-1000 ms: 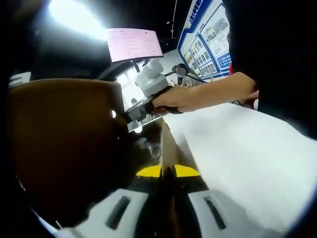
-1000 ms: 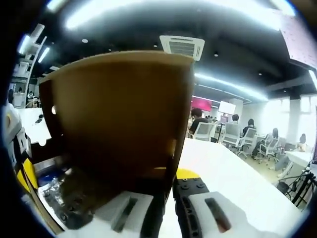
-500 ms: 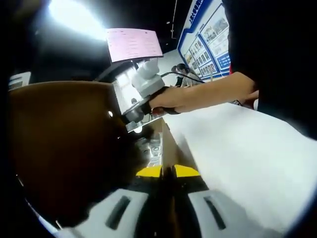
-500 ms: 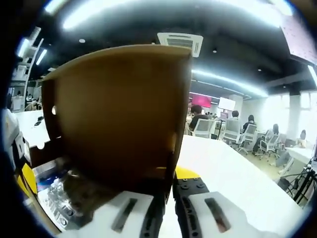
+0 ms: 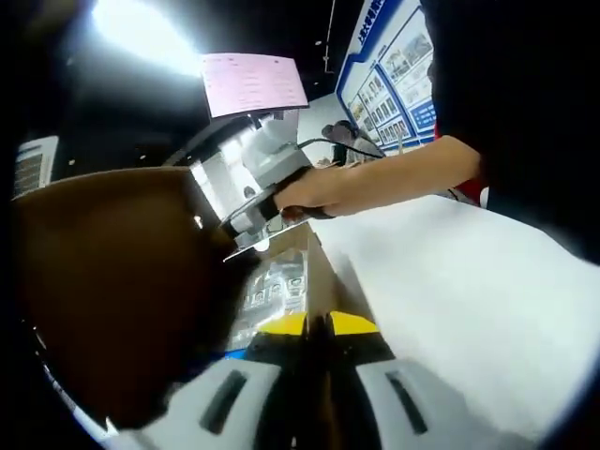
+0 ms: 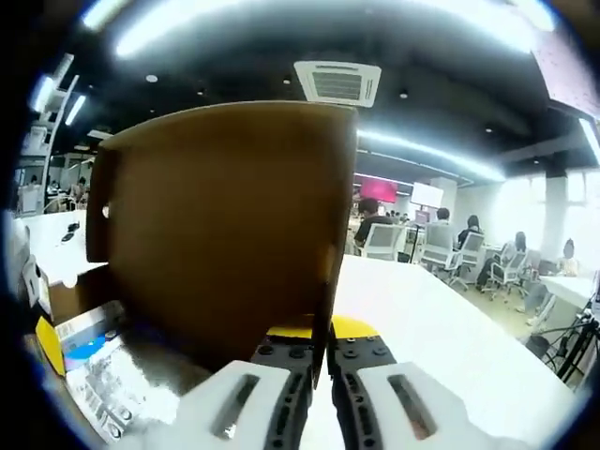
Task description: Operate the shoe box by opening the lid, removing the specified soft item, and placing it in the target area until the item is outside and the box remains undamaged.
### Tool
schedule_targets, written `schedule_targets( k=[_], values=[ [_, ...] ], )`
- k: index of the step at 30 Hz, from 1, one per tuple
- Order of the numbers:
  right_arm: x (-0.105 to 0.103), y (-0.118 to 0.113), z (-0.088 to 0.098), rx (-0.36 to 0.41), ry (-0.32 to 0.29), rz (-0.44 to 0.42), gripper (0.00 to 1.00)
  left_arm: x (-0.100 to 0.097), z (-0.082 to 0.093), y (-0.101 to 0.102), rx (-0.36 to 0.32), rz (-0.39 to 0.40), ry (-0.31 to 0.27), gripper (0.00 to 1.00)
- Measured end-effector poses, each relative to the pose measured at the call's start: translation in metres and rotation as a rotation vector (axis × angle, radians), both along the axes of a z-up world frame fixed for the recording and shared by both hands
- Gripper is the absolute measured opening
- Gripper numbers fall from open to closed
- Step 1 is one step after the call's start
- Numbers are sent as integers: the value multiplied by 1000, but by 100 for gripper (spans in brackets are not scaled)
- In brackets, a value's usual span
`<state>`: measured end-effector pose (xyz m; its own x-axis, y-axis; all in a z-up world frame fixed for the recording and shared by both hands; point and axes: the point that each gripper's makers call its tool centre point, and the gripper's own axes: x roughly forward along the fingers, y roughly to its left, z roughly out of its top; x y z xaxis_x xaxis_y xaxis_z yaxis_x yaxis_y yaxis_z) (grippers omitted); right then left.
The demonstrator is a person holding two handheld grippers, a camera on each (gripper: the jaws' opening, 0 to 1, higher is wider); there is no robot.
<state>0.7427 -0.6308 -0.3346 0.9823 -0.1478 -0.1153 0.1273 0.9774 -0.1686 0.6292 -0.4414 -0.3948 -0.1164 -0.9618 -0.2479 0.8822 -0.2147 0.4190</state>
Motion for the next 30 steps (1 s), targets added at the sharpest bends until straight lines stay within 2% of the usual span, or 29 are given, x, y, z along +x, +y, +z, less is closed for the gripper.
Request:
schedule_targets(
  k=[6,16,19,22,30],
  values=[
    [3,-1,-2,3,-10,-1,2,0,0,0,-1,-1,-1,6],
    [7,-2,-10,30,4,-10,2,0,0,0,-1,-2,-4,6],
    [8,-2,-14,11,17,-13,2,0,0,0,-1,-2,-4,6],
    [8,-3,-14,40,16,-16,1,0,0,0,-1,-2,-5,6],
    [7,-3,-16,42,20,-14,2,0,0,0,0,-1,-5,6]
  ],
)
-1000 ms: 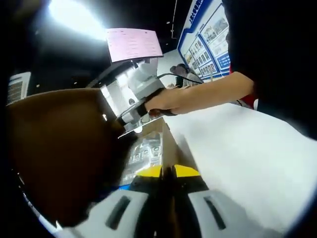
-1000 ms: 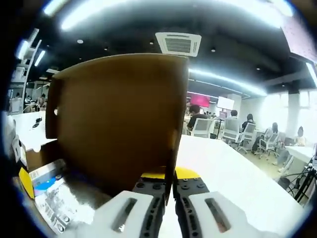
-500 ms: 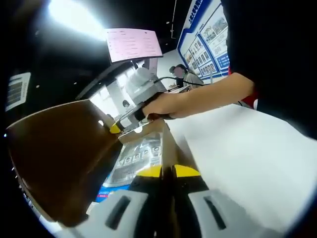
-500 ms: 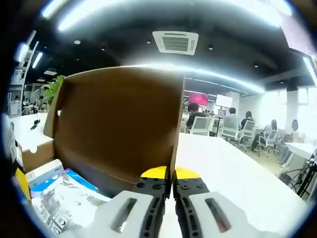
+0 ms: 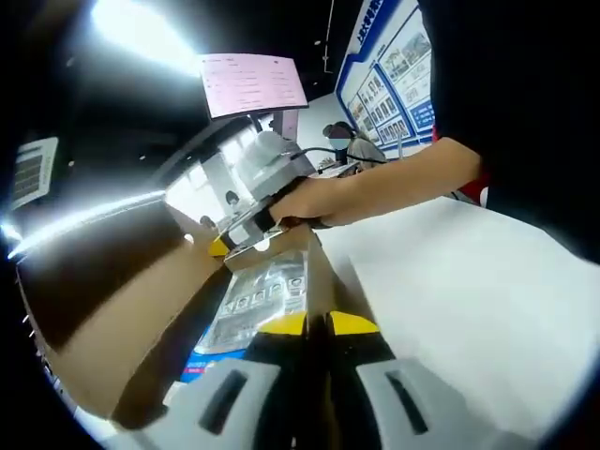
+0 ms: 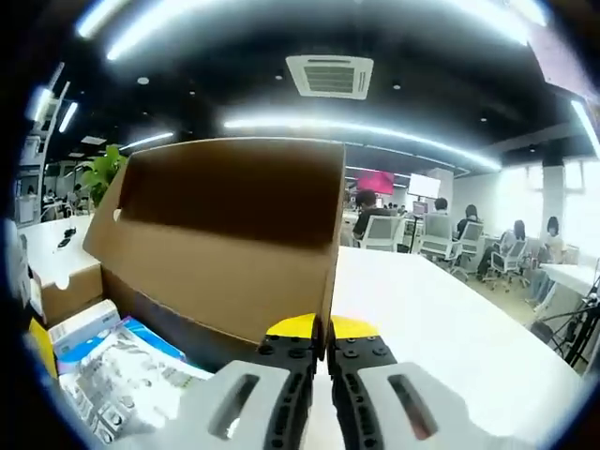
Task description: Operate the shoe box by opening the lid, removing the specified soft item, and placing it in the target area until the item is outside and the box remains undamaged.
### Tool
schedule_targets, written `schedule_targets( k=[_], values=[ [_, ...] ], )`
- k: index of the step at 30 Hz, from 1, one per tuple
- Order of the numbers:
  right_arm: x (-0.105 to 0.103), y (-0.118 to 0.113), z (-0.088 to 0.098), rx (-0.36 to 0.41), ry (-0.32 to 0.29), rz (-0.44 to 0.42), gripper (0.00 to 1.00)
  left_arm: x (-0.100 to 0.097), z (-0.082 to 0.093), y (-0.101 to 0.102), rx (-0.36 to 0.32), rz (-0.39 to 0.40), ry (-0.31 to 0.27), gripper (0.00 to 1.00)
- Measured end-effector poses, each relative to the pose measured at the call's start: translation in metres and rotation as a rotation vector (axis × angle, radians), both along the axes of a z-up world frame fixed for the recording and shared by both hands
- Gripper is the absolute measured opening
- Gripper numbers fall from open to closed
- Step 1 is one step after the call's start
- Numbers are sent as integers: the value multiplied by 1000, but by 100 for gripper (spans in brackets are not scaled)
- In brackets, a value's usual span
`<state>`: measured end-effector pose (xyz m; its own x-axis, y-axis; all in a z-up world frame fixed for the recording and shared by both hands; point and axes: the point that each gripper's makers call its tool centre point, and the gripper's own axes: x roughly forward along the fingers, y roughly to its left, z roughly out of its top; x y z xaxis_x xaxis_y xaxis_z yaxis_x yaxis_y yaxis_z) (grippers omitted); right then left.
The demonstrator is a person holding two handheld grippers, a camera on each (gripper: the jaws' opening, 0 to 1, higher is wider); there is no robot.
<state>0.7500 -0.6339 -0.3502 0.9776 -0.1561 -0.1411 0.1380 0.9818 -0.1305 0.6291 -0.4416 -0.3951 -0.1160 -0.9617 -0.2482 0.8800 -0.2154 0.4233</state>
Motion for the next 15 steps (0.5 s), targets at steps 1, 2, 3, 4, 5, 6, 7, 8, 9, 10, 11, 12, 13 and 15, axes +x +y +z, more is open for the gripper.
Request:
schedule_targets(
  k=[1,2,3,4,5,6,7,8,9,10,11,12,13,15],
  values=[
    [0,0,0,1,1,1,2,0,0,0,0,0,0,6],
    [1,0,-1,4,2,2,2,0,0,0,0,0,0,6],
    [1,0,-1,7,4,2,1,0,0,0,0,0,0,6],
    [1,0,-1,12,7,3,1,0,0,0,0,0,-1,6],
    [1,0,-2,14,7,3,1,0,0,0,0,0,-1,6],
    [1,0,-2,13,8,3,1,0,0,0,0,0,-1,6],
    [1,0,-2,12,8,3,1,0,0,0,0,0,-1,6],
    [2,0,-2,14,9,2,1,0,0,0,0,-1,-1,6],
    [2,0,-2,14,9,2,1,0,0,0,-1,-1,-1,6],
    [2,0,-2,15,8,2,1,0,0,0,-1,-1,-1,6],
    [2,0,-3,16,9,3,1,0,0,0,0,-1,-1,6],
    [2,0,-3,17,9,3,2,0,0,0,-1,-1,-1,6],
    [3,0,-3,15,10,3,2,0,0,0,0,-1,-1,6],
    [3,0,-4,23,13,1,1,0,0,0,-1,-1,-1,6]
  ],
)
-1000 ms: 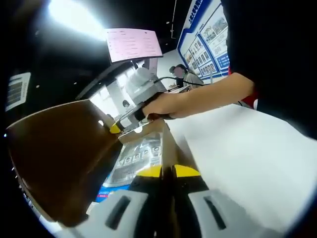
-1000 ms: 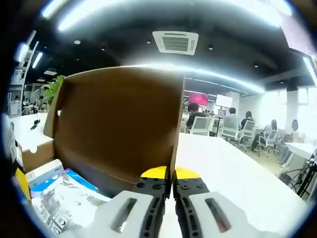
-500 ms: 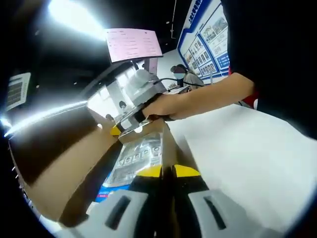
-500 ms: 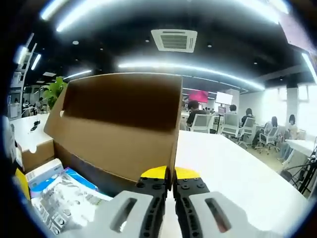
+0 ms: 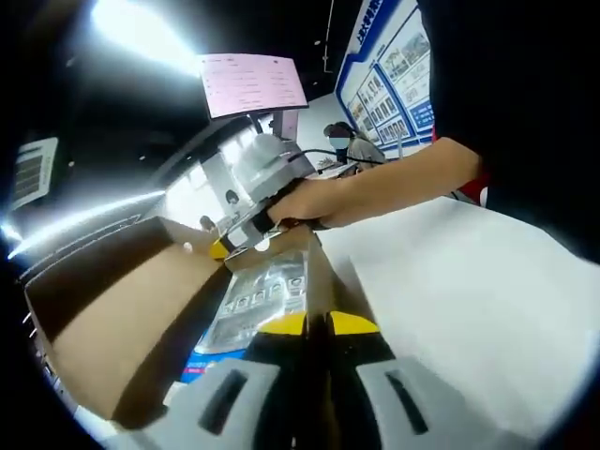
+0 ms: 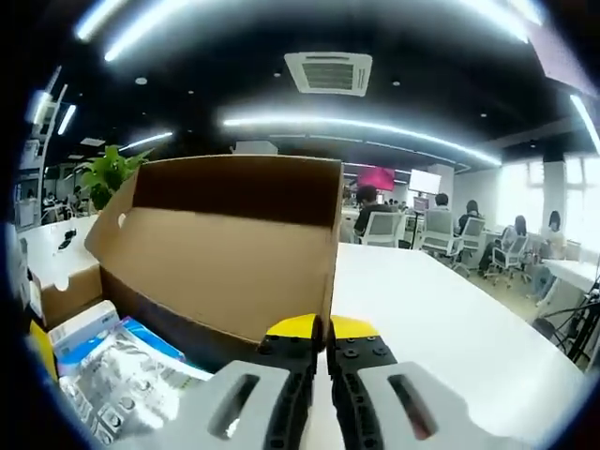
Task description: Operate the shoe box by opening the lid, removing the specified soft item, and placing it in the target area until the item is outside and the box remains undamaged.
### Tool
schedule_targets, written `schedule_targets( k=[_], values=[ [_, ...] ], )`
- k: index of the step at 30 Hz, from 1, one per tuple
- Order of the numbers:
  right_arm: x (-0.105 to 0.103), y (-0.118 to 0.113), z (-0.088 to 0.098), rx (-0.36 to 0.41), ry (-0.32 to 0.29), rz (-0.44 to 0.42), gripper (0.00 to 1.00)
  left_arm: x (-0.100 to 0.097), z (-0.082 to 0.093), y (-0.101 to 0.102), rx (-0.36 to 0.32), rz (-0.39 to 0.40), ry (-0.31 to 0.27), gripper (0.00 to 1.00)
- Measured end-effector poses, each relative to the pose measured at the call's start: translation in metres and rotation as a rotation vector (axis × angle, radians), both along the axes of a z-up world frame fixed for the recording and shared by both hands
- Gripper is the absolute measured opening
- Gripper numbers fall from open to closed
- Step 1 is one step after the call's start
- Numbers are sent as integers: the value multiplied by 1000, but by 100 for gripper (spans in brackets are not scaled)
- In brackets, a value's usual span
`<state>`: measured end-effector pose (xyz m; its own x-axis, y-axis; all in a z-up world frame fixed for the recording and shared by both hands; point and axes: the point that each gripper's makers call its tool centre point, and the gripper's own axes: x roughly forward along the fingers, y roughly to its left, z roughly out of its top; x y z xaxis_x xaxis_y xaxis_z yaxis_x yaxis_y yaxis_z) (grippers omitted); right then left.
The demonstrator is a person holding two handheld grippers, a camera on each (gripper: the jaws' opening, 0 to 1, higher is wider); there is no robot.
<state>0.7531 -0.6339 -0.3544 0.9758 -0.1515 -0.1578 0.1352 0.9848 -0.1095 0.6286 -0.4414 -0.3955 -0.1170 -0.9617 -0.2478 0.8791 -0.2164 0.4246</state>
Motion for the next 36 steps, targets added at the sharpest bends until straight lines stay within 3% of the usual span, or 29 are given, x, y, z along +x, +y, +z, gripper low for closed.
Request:
schedule_targets(
  k=[36],
  values=[
    [4,0,-9,45,-5,-17,1,0,1,1,-1,-3,1,6]
  ],
)
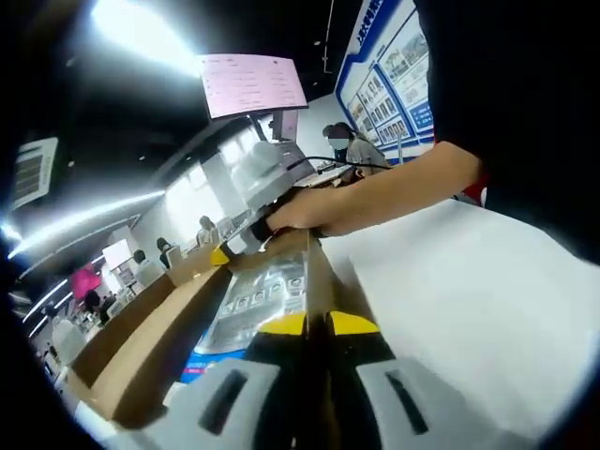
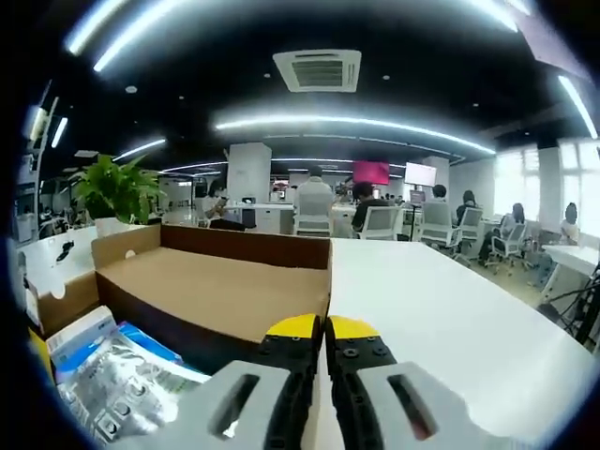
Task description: Operate the shoe box by opening the lid, removing the specified soft item, and placing it in the target area until the item is outside and the box remains undamaged.
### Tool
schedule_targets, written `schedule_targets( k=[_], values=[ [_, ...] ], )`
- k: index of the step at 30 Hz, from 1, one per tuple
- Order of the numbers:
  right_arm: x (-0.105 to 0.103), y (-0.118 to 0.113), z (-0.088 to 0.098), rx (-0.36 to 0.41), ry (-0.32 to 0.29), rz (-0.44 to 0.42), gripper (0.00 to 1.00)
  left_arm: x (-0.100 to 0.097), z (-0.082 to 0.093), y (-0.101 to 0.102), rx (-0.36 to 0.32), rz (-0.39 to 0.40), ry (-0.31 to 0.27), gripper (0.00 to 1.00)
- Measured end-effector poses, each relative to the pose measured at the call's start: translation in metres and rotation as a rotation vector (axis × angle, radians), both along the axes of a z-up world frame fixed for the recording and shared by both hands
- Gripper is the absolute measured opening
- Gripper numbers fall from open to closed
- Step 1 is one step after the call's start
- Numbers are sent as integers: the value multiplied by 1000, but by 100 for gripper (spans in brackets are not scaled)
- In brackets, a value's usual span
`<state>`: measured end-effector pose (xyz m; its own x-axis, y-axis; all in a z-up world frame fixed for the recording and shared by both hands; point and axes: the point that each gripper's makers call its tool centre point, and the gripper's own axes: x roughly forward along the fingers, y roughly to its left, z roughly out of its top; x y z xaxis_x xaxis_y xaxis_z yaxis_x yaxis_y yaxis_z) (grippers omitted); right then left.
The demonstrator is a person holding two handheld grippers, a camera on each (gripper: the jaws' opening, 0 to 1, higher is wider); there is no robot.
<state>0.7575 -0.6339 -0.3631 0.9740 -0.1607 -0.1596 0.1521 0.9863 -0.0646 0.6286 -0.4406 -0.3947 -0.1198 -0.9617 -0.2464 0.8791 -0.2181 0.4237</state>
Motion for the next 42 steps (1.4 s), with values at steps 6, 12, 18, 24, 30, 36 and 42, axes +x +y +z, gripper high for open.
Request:
schedule_targets(
  k=[6,12,18,24,30,36,42],
  values=[
    [0,0,0,1,1,0,2,0,0,0,0,0,0,6],
    [0,-1,0,16,-2,4,2,0,0,0,0,0,0,6],
    [4,-2,0,27,11,14,3,0,0,0,1,0,0,6],
    [6,-3,0,30,17,16,2,-1,0,-1,1,-1,0,6],
    [11,-4,2,23,27,18,2,0,0,-1,0,-1,-1,6],
    [12,-5,2,33,42,30,3,0,0,-1,1,0,1,6],
    [14,-5,3,28,69,46,2,-1,0,-1,1,1,1,6]
  ],
)
